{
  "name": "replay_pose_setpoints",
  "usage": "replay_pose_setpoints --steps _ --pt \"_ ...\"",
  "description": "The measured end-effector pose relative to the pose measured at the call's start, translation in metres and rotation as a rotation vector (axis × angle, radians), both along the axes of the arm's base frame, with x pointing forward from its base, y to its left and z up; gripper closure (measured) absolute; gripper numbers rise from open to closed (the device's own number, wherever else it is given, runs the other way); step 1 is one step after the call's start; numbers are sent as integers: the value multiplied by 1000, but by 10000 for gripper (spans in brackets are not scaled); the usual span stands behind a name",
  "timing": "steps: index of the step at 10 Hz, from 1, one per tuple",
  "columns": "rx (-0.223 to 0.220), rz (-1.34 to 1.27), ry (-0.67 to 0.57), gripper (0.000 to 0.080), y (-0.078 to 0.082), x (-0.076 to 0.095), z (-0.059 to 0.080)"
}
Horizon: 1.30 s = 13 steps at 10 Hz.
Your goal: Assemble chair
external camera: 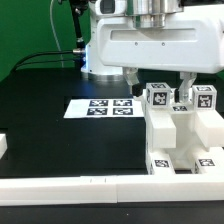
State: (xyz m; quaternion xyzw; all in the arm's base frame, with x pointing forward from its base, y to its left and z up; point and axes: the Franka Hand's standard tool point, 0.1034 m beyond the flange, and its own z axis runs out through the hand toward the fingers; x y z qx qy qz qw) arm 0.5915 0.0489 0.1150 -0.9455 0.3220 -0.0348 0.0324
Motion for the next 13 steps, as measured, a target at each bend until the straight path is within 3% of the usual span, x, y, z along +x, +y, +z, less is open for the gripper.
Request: replay_pose_setpoints --steps 2,4,5,7,8,9,13 --pt "-16 172 -6 151 -1 0 0" --pt "-60 452 -16 151 2 1 1" --pt "-53 414 -15 151 2 1 0" --pt "-53 413 -14 412 1 1 0" --pt "-42 317 -12 412 1 1 -1" --pt "-39 273 -8 537 1 0 -1" --pt "18 -338 14 537 1 0 -2"
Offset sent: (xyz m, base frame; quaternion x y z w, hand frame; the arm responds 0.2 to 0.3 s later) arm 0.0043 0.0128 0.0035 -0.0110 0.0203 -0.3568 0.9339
